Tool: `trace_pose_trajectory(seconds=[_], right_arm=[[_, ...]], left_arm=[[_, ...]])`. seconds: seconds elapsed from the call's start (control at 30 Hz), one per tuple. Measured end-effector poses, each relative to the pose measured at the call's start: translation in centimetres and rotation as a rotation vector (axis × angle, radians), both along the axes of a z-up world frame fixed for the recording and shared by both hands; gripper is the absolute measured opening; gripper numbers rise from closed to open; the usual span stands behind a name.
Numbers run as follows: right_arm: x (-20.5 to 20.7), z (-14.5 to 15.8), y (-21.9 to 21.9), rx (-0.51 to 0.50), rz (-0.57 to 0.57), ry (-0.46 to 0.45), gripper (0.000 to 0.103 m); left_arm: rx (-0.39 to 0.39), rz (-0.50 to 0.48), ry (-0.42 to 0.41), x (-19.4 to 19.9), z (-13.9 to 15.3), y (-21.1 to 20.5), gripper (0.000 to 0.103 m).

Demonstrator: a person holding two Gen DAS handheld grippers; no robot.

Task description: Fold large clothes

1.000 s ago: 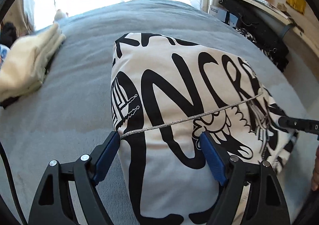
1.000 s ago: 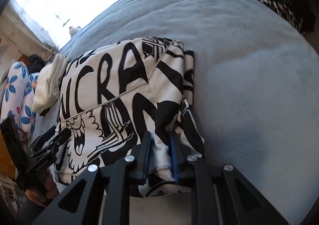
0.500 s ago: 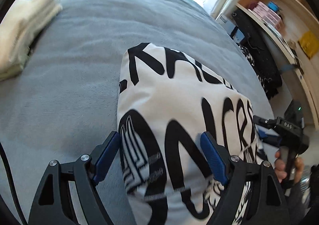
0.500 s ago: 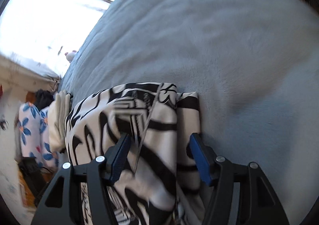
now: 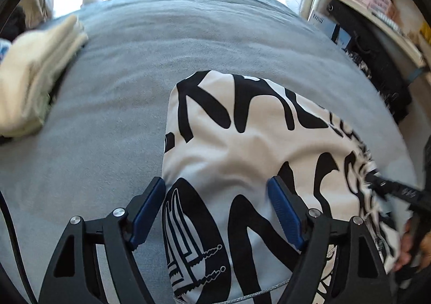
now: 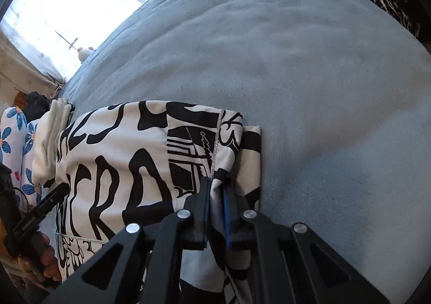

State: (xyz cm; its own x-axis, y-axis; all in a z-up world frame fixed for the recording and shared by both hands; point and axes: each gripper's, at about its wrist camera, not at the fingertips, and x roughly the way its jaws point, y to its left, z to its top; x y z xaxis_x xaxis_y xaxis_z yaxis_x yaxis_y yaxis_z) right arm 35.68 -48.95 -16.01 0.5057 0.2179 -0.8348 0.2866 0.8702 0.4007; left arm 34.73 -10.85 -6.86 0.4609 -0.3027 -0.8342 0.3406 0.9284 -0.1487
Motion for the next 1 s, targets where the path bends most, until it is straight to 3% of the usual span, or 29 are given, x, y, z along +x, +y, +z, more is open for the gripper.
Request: trace_pose_trajectory(seconds=[0.07, 0.2, 0.37, 0.5, 0.63, 0.7, 0.73, 0.83, 1.0], right_arm=[[-0.3, 1.6, 0.2, -0.037, -0.021, -0.001, 0.021], [-2.3, 5.7, 1.7, -0.186, -0.050, -0.045, 0.023], [-4.9, 8.5, 6.4, -0.137, 0.060, -0.171, 0.024], [-6.9, 7.4, 10.6, -0.108, 0.169, -0.181, 0.023], [-8.3, 4.9, 13.1, -0.200, 0.228, -0.119, 0.023], [-9.2, 3.7, 11.7, -0.256, 0.193, -0.096, 0.023], [-9.8, 3.4, 10.9, -0.276, 0.165, -0.097, 0.023], [-11.7, 3.9, 7.9, -0.241, 0.094, -0.134, 0.023], [-13.3, 4.8, 6.5, -0.253, 0.026, -0.131, 0.024]], left_arm=[[0.022, -0.010, -0.015, -0.3, 0.8, 0.0, 0.077], [0.045, -0.035, -0.092, -2.4, 3.6, 0.5, 0.077], [-0.052, -0.066, -0.114, -7.1, 5.9, 2.2, 0.077], [-0.085, -0.094, -0.058, -10.5, 4.9, 2.4, 0.077], [-0.010, -0.085, -0.048, -12.3, 2.5, 2.4, 0.077], [0.014, -0.055, -0.024, -12.2, 1.3, 3.0, 0.078], [-0.016, -0.045, -0.006, -12.1, 0.9, 3.6, 0.078], [-0.092, 0.003, 0.024, -12.0, 0.6, 5.2, 0.079], [-0.085, 0.030, 0.022, -12.1, 0.8, 5.8, 0.079]])
